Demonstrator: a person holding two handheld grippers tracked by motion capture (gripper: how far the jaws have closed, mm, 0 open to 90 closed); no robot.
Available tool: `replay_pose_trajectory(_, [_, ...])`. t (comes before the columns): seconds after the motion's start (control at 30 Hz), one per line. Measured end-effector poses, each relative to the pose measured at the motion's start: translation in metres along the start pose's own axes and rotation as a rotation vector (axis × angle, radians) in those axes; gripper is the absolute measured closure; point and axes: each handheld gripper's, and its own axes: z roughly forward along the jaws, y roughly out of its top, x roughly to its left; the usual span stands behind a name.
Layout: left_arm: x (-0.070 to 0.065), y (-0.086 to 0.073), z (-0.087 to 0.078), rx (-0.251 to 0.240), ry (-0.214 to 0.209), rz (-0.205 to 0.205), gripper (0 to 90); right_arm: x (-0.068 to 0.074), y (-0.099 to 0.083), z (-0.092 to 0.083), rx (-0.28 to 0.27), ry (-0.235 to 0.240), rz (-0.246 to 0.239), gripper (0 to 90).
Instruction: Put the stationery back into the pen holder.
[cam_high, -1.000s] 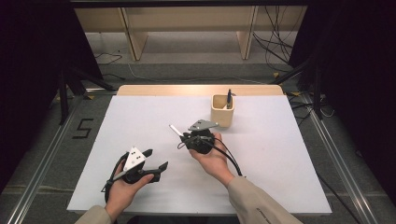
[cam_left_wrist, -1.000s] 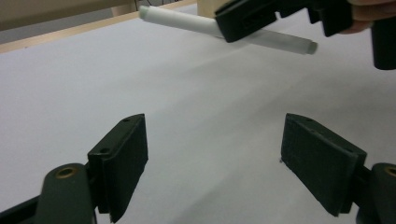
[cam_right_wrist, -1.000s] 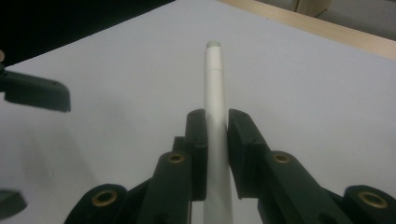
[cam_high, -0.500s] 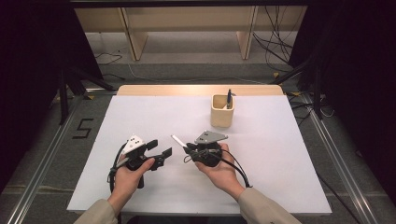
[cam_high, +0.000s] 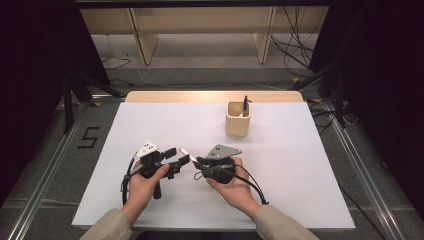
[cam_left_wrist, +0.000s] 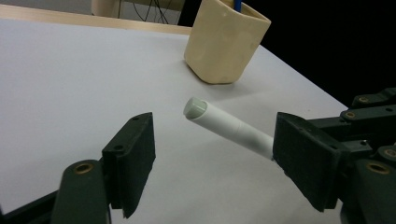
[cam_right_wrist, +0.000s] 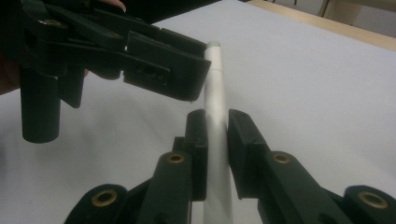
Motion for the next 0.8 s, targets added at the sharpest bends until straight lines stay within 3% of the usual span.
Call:
replay_pose_trajectory(0.23, [0.000, -0.001, 0.003, 0.005, -0.050, -0.050, 35.0, 0.003, 0.000, 0.001, -0.006, 0.005, -0.007, 79.1])
replay_pose_trajectory(0.43, [0.002, -0.001, 0.004, -0.004, -0.101, -0.121, 40.9, 0.004, 0.001, 0.002, -0.015, 0.005, -0.010, 79.1])
replay_pose_trajectory(0.5, [0.003, -0.002, 0.004, -0.014, -0.125, -0.156, 45.7, 0.005, 0.001, 0.001, -0.023, 0.007, -0.011, 79.1])
replay_pose_trajectory(0.57, [0.003, -0.001, 0.004, -0.027, -0.148, -0.166, 52.4, 0.005, 0.001, 0.001, -0.026, 0.008, -0.014, 79.1])
replay_pose_trajectory(0.67, [0.001, 0.001, 0.000, -0.083, -0.169, -0.194, 67.3, 0.007, 0.001, 0.001, -0.030, 0.006, -0.022, 79.1])
replay_pose_trajectory(0.77, [-0.005, 0.002, -0.003, -0.112, -0.200, -0.193, 77.5, 0.008, 0.001, 0.002, -0.037, 0.009, -0.027, 79.0])
replay_pose_trajectory(0.8, [-0.008, 0.003, -0.004, -0.115, -0.191, -0.177, 78.4, 0.009, 0.001, 0.002, -0.037, 0.011, -0.027, 78.9])
